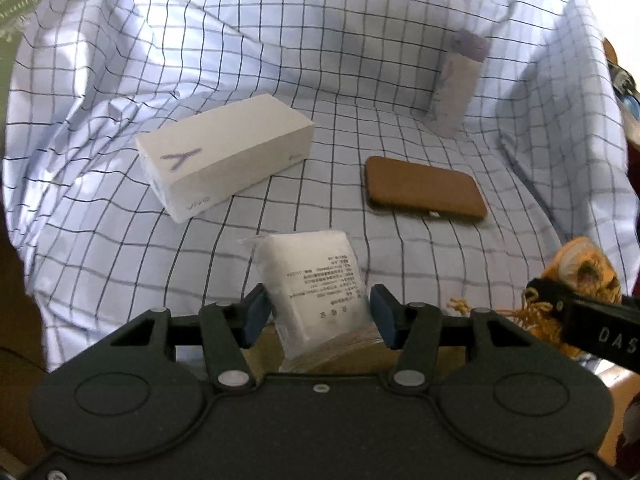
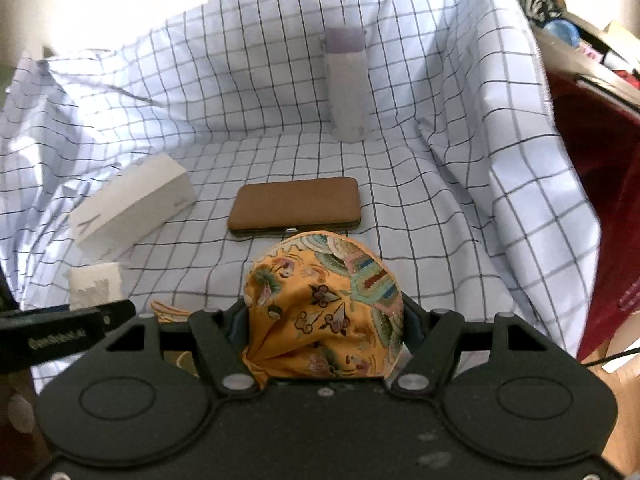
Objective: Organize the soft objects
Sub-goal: 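Carry the white packet with the left tool while the right tool carries the orange ball to the basket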
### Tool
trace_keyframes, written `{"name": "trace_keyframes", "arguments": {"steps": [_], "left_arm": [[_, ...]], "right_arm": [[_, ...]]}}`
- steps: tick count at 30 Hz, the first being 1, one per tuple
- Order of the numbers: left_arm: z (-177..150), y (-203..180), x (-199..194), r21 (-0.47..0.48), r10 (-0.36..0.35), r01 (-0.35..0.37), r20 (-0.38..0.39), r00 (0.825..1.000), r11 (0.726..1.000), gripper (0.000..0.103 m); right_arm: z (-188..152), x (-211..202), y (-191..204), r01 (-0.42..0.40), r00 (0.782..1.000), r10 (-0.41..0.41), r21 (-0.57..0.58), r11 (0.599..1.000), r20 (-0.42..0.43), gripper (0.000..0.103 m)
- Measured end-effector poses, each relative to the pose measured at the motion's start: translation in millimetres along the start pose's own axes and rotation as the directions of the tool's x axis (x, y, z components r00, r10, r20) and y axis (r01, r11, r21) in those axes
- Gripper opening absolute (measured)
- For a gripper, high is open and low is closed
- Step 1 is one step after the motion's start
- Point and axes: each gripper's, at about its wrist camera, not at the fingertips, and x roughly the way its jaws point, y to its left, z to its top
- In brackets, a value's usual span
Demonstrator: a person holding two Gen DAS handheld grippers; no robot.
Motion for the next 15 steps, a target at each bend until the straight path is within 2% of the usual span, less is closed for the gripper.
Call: {"name": "trace_keyframes", "arguments": {"steps": [7,15], "left_arm": [[-28,-17,-35,0.041,0.013,-0.014,0.033,0.999,0.999,0.053],[-53,-24,-50,0.054,0.048,-0.047,-0.005,0.999,0.997,0.053]], "right_arm": [[-31,-43,-1,0.006,1.000,-0.006,-0.006,1.000,0.029,0.070],[-56,-63,1,0.005,0.999,-0.005,-0.018,1.000,-0.032,0.070]]}}
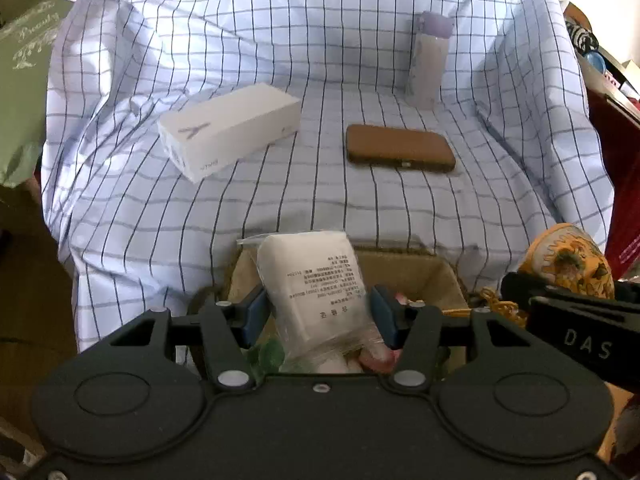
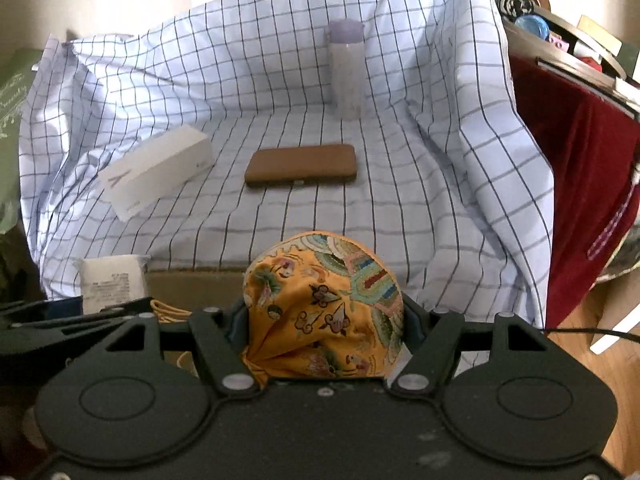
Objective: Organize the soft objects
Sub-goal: 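Carry the white packet with the left tool while the right tool carries the orange ball to the basket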
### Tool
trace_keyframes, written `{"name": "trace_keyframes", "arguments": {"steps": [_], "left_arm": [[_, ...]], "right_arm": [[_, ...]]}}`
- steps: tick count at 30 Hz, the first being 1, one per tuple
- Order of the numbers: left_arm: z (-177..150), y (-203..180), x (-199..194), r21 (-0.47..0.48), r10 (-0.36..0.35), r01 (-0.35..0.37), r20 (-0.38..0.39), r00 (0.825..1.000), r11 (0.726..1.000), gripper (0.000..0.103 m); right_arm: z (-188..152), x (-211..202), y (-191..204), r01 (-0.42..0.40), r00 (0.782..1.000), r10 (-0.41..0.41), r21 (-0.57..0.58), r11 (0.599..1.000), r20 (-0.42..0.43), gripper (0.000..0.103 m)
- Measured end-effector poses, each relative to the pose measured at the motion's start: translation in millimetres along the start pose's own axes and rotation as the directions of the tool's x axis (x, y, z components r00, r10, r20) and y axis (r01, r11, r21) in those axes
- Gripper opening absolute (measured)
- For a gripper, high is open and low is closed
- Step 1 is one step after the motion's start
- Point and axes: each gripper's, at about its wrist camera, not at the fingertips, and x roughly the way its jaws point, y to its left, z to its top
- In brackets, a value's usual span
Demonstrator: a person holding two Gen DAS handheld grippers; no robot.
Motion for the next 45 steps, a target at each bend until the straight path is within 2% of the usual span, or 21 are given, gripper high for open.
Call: {"name": "trace_keyframes", "arguments": {"steps": [9,19,27,33,45], "left_arm": [[-22,-1,-4,-0.003,-0.010,0.009,-0.063,0.998,1.000,0.053],[-24,6,12,-0.056,-0.043,0.036,-0.134,0.990,0.998,0.053],[-24,3,24,-0.059,-0.041,0.031,-0.170,0.985,0.998,0.053],[-22,2,26,-0.047,-0.011,0.003,-0.160,0.987,0.999,0.054],[-24,4,10,-0.022,0.045,-0.047,-0.097,0.994,0.999,0.068]], "right_arm": [[-17,-10,-7,-0.005,0.999,0.006,0.029,1.000,-0.034,0.070],[-23,-3,-11,0.008,0.997,-0.004,0.048,0.999,-0.072,0.070],[-24,0,-16,0.017,0.997,-0.012,0.062,0.998,-0.083,0.070],[-25,2,-16,0.019,0.996,-0.013,0.068,0.997,-0.090,0.070],[-26,7,-14,0.014,0.995,-0.009,0.054,0.998,-0.100,0.070]]}}
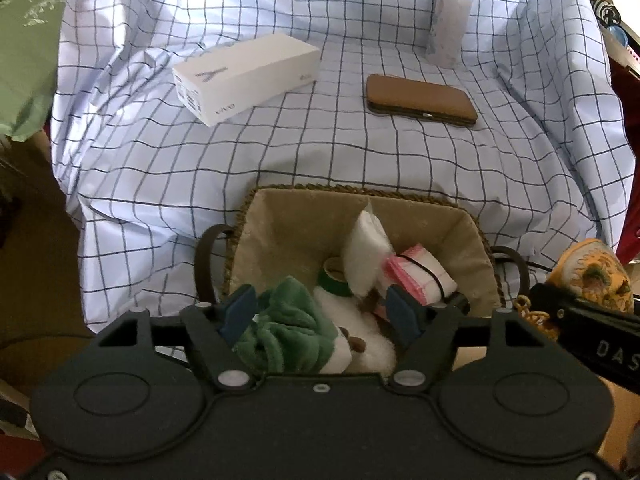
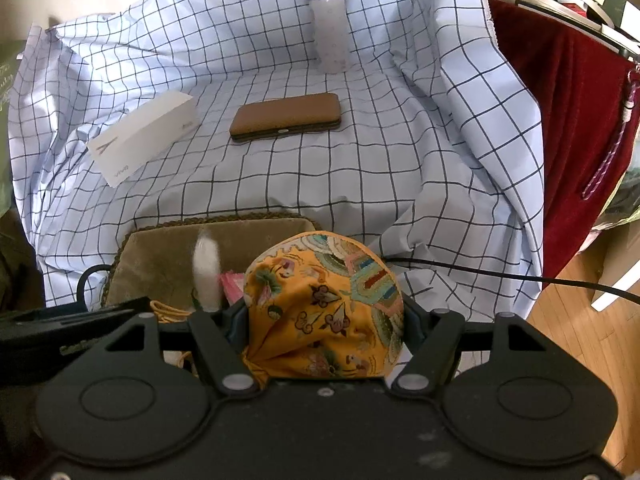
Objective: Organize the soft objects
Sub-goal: 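Carry the white packet with the left tool while the right tool carries the orange ball to the basket, then lower the white packet and orange ball into the basket and open both tools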
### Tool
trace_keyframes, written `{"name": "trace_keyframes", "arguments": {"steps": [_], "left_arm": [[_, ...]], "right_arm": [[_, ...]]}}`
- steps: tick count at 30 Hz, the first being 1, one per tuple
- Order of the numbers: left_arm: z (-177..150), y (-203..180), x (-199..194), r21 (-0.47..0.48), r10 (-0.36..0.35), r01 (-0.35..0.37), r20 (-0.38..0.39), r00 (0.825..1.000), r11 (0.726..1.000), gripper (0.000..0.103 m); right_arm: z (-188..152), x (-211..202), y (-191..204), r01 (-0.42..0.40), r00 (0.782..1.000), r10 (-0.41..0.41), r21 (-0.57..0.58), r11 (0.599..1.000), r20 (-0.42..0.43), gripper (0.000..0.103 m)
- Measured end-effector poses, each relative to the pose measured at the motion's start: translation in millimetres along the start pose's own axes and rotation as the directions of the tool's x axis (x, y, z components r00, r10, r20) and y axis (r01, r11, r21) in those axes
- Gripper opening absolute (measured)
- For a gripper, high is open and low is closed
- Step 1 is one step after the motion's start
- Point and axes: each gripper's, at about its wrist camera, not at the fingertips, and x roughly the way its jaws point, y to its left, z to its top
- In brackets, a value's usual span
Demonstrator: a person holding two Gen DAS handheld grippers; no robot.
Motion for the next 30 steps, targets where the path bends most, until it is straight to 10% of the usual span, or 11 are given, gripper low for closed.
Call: {"name": "trace_keyframes", "arguments": {"steps": [30], "left_arm": [[-18,19,-11,-0.003,0.034,-0.034,0.018,0.999,0.999,0.069]], "right_arm": [[20,2,41,-0.058,0.998,0.061,-0.076,0.995,0.035,0.078]]}}
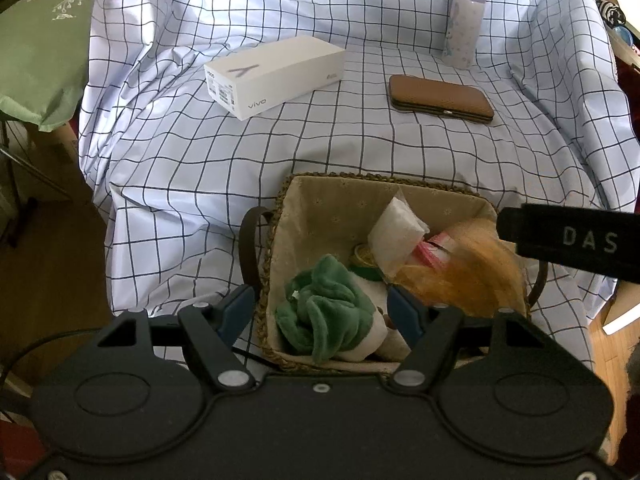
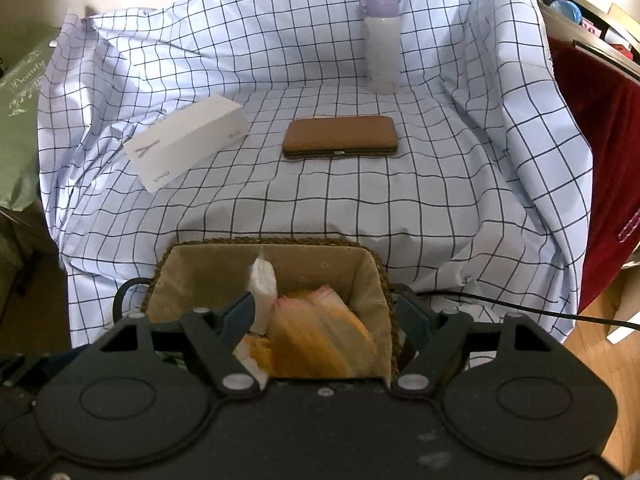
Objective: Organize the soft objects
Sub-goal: 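Lower the white packet and orange ball into the basket and open both tools, then withdraw both tools upward from the woven basket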
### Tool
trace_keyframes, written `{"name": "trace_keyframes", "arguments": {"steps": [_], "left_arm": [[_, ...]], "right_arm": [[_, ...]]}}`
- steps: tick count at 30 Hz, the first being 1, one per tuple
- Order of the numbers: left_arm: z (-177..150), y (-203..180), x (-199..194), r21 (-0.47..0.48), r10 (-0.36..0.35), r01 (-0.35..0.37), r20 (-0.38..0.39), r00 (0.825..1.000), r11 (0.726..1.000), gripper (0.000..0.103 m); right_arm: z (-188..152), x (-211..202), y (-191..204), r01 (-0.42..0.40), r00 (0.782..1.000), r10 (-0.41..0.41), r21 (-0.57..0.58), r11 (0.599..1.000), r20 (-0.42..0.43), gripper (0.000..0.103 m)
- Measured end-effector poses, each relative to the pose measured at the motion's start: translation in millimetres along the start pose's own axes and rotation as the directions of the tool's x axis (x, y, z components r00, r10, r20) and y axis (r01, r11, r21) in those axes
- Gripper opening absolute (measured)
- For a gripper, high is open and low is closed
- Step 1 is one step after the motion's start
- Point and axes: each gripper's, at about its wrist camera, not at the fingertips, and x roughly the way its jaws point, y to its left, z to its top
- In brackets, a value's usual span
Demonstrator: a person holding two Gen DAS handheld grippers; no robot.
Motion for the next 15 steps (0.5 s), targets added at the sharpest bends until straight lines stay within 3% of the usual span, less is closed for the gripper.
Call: {"name": "trace_keyframes", "arguments": {"steps": [15], "left_arm": [[0,0,0,0.000,0.000,0.000,0.000,1.000,1.000,0.069]], "right_arm": [[-20,-5,-17,0.081,0.997,-0.081,-0.018,0.997,-0.020,0.078]]}}
